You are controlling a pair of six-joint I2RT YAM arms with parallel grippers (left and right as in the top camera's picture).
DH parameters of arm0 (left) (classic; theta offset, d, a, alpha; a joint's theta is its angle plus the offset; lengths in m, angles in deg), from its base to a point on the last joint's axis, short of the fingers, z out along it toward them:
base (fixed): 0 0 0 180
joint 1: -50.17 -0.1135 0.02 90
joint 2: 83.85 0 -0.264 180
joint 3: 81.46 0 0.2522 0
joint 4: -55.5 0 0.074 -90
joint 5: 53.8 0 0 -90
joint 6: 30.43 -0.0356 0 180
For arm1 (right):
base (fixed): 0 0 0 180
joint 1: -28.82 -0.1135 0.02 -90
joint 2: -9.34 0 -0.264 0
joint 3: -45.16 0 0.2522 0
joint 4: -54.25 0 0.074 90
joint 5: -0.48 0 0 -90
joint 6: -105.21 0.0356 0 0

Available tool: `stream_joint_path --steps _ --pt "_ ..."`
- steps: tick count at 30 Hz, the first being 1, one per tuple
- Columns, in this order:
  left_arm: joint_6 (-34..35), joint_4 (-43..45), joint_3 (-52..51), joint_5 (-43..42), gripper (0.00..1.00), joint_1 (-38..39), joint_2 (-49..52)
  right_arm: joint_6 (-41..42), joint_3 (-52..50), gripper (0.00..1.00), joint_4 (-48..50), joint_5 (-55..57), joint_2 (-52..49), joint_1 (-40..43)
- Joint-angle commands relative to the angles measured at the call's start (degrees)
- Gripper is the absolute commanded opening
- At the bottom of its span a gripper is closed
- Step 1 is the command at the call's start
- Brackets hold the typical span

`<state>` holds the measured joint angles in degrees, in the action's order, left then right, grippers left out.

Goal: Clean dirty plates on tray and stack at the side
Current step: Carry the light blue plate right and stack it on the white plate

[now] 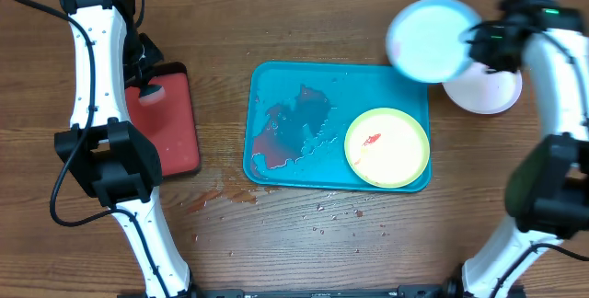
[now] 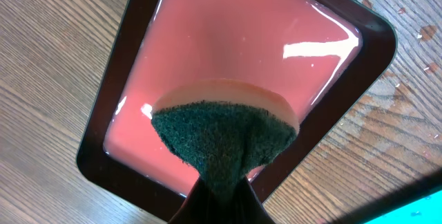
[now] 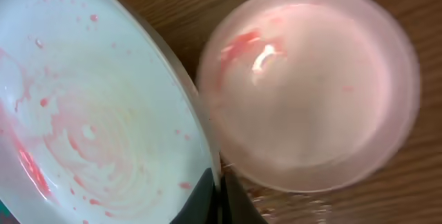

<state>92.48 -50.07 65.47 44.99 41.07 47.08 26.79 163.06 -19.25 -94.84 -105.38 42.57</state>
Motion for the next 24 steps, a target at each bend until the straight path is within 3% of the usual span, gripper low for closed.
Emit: stream_joint_path --steps 1,8,16,24 --pt "-0.37 0.2 -0.28 0.79 0.04 0.09 -1.29 1.2 -1.79 0.04 2.05 -3.78 0.48 5.31" --pt "-0.37 0.57 -0.28 0.76 0.04 0.09 -1.29 4.94 -6.21 0.04 9.53 -3.74 0.35 12.41" --pt "-0.39 0.57 -0.28 0.79 0.04 0.09 -1.29 6.95 -9.16 0.04 10.84 5.35 -1.7 12.66" --pt "-0.66 0.61 -0.28 0.76 0.04 0.09 -1.29 6.91 -10.32 0.06 10.01 4.68 -3.72 12.61"
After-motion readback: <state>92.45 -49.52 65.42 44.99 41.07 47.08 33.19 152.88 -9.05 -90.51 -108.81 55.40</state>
